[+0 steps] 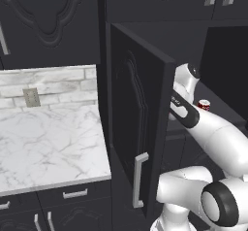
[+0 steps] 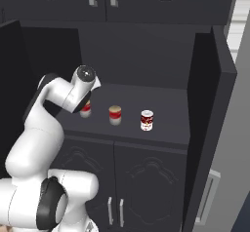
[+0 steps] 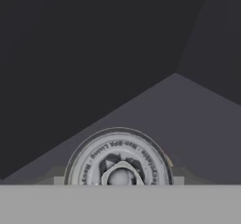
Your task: Stack two cans on top of the other two cans in the cabinet.
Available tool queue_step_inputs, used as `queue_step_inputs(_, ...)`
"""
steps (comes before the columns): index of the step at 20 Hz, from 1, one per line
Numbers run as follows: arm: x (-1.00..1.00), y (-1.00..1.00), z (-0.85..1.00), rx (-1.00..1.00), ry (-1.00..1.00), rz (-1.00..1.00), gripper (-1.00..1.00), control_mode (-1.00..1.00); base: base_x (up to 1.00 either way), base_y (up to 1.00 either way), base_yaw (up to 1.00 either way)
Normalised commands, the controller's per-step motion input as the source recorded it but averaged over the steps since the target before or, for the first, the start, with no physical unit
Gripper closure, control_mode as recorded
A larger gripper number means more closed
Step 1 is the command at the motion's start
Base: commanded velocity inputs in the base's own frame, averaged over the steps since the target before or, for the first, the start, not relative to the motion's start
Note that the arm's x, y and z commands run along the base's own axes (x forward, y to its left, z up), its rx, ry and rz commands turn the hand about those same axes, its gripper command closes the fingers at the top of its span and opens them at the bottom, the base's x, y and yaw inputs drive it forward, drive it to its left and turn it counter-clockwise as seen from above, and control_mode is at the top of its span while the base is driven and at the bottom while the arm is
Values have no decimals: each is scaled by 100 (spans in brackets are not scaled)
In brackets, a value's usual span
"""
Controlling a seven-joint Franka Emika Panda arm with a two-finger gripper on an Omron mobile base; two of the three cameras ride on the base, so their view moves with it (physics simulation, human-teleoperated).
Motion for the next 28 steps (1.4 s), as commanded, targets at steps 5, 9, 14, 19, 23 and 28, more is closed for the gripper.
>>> queue_step_inputs(5,0,-1,5,0,0,0,100,-100,0,0,0)
queue_step_inputs(9,5,0,5,0,0,0,100,-100,0,0,0)
queue_step_inputs(14,11,0,1,0,0,0,100,-100,0,0,0)
queue_step_inputs(19,15,0,0,0,0,0,100,-100,0,0,0)
queue_step_inputs(23,12,0,-3,0,0,0,100,-100,0,0,0)
queue_step_inputs(28,8,0,-13,0,0,0,100,-100,0,0,0)
